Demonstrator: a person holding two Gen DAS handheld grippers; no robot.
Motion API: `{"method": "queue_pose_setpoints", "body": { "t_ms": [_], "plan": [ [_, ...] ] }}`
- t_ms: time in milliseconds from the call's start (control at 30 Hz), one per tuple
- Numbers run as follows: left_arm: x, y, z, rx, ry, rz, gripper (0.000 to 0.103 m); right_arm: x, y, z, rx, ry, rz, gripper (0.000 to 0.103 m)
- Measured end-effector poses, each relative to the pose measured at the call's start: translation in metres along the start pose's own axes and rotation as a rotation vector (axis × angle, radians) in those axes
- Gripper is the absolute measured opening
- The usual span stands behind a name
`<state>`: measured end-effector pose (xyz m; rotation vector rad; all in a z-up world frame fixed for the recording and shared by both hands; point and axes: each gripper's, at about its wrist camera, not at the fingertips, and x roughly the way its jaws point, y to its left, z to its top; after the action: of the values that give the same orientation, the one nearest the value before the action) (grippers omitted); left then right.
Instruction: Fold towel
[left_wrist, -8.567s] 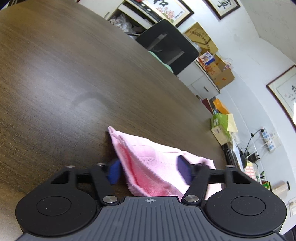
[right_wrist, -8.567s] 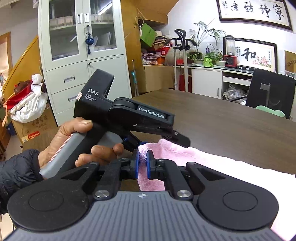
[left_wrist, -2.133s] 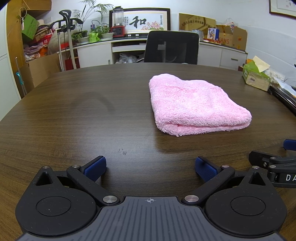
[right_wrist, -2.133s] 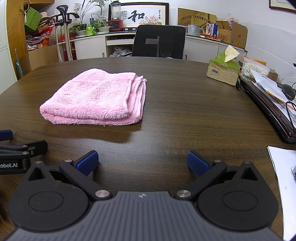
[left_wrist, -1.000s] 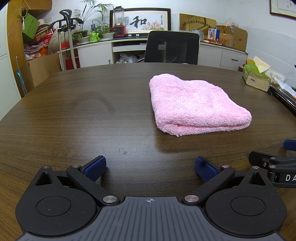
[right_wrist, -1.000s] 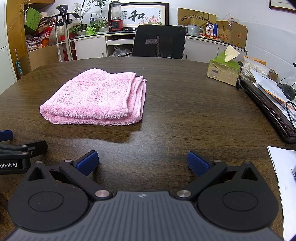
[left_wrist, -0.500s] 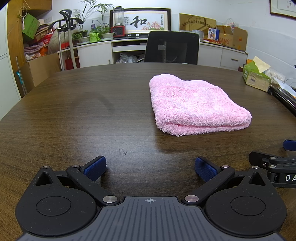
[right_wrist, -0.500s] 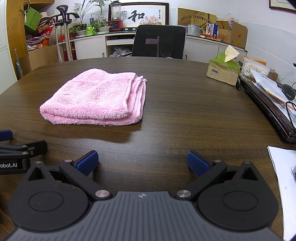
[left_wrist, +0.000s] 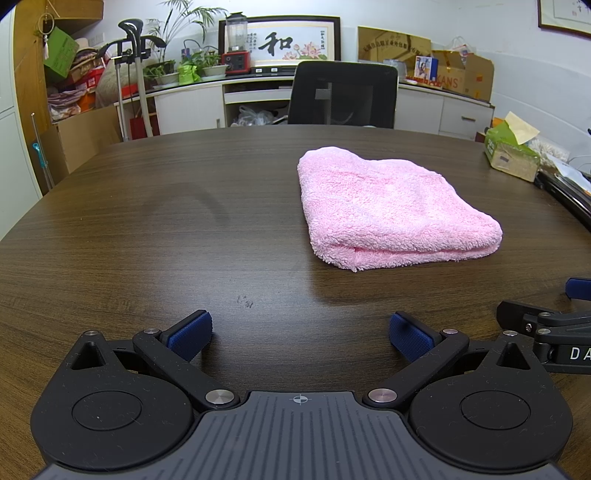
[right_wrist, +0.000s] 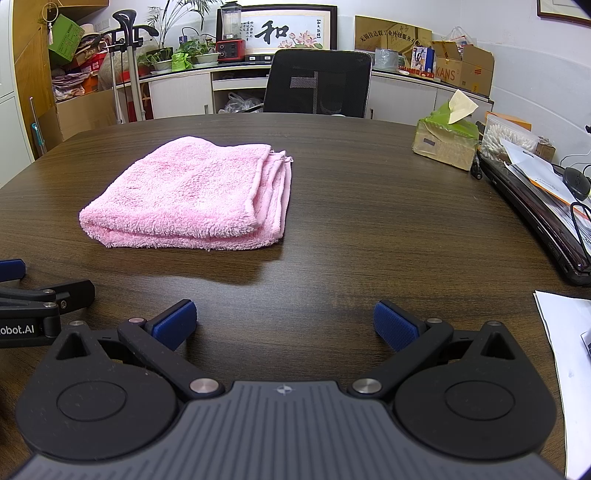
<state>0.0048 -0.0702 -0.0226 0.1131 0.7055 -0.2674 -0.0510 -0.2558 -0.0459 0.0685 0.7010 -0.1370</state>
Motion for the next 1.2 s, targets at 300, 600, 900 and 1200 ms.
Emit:
{"method": "queue_pose_setpoints", "body": {
  "t_ms": [300,600,900,1200],
  "plan": [
    [0.0006,-0.0007,0.0005,0.000,0.000,0.000,0.103,0.0000,-0.0001,0.0000,0.000,0.000,0.000,0.103],
    [0.0008,-0.0012,0.0006,0.000,0.000,0.000,0.103,0.0000,-0.0002,0.0001,0.000,0.000,0.000,0.103],
    [0.0011,-0.0020,0.0008,0.002,0.000,-0.001,0.103,0.0000,-0.0003,0.0002,0.000,0.000,0.000,0.103],
    [0.0016,-0.0012,0.0007,0.005,0.001,0.003,0.103,0.0000,-0.0003,0.0001,0.000,0.000,0.000,0.103]
  ]
}}
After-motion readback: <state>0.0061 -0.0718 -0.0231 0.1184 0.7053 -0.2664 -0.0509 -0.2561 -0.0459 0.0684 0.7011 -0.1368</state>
